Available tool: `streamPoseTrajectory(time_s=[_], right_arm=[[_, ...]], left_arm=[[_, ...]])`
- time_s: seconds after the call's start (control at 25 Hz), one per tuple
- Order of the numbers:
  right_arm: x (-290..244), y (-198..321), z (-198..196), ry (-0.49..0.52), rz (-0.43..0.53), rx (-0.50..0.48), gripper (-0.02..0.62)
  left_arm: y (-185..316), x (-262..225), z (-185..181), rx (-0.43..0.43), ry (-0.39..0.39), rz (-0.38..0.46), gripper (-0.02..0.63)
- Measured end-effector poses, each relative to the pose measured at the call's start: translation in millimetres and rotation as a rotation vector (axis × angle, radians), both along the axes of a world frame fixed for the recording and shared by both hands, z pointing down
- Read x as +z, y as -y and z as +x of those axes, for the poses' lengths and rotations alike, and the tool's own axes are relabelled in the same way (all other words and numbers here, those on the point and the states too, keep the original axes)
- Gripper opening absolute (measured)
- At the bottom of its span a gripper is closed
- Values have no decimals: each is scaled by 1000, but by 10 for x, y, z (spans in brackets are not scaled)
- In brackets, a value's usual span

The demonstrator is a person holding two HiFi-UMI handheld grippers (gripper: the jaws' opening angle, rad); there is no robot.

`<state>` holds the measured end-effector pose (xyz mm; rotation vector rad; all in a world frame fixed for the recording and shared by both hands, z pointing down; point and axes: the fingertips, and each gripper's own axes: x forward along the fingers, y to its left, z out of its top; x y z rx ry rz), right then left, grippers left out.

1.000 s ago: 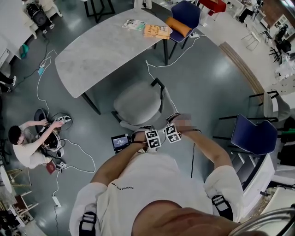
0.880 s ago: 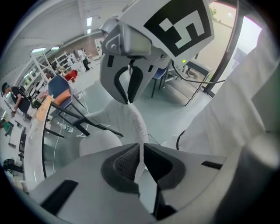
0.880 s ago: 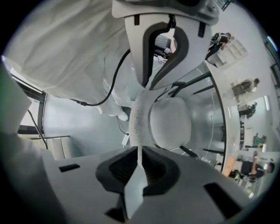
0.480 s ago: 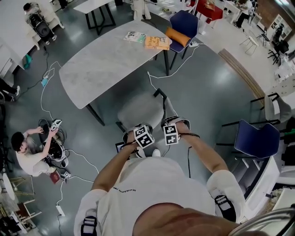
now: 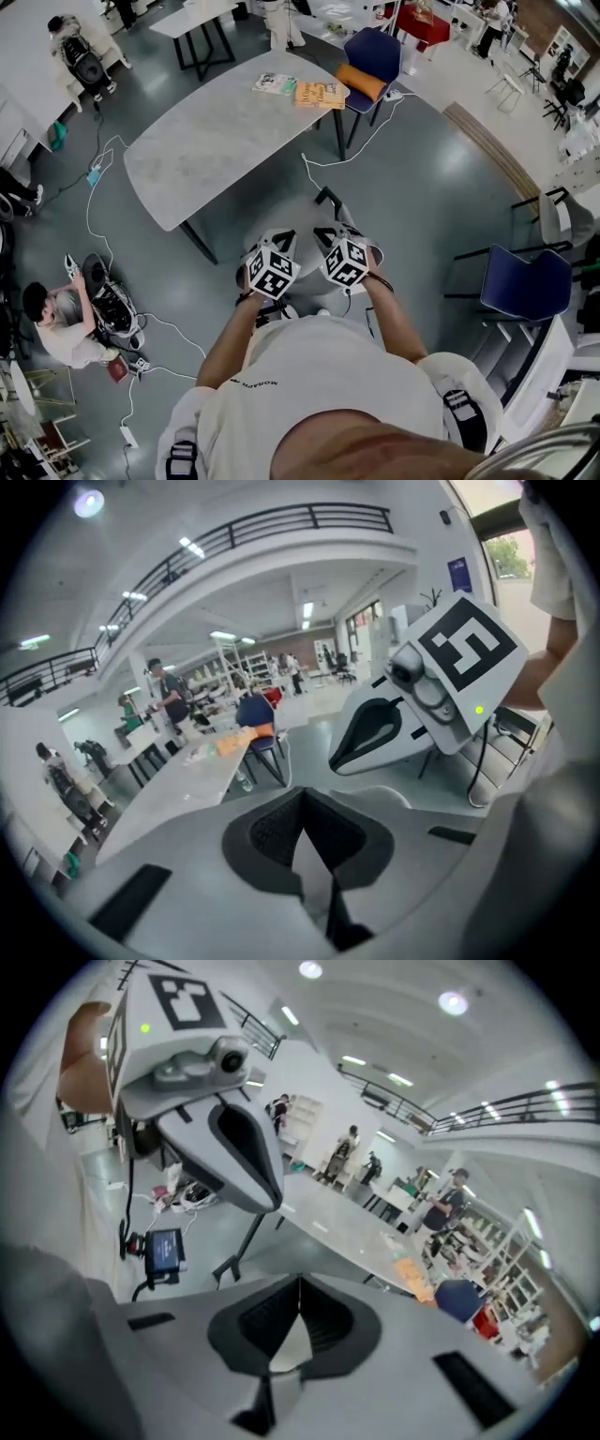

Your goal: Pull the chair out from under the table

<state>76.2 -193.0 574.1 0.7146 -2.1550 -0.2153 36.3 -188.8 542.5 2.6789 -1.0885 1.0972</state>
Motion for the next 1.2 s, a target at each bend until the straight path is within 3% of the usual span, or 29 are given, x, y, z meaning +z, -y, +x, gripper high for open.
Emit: streamPoseTrajectory(time_s=[0.28,0.4,0.52,0.72,0.88,1.2], right_arm=[[-900,174,-57,377,65,224,15],[-1177,205,-78,515,69,268,15],[-1344,197,-93,586,101,296,15],[-1683,165,-52,719,157,327,15],[-1879,121,-44,803,183,327,15],[-2095,141,59,879,228,346,14]], left_arm=[[216,-856,-168,-184,-209,191,5],[242,-1099,-234,-257,-294,242,5],[232,-1238,-322,-313,-367,280,5],[210,-1497,-351,-350,-415,369,5],[171,-1623,-313,-345,-448,393,5],[99,-1769,-243,-328,-502,414,5]])
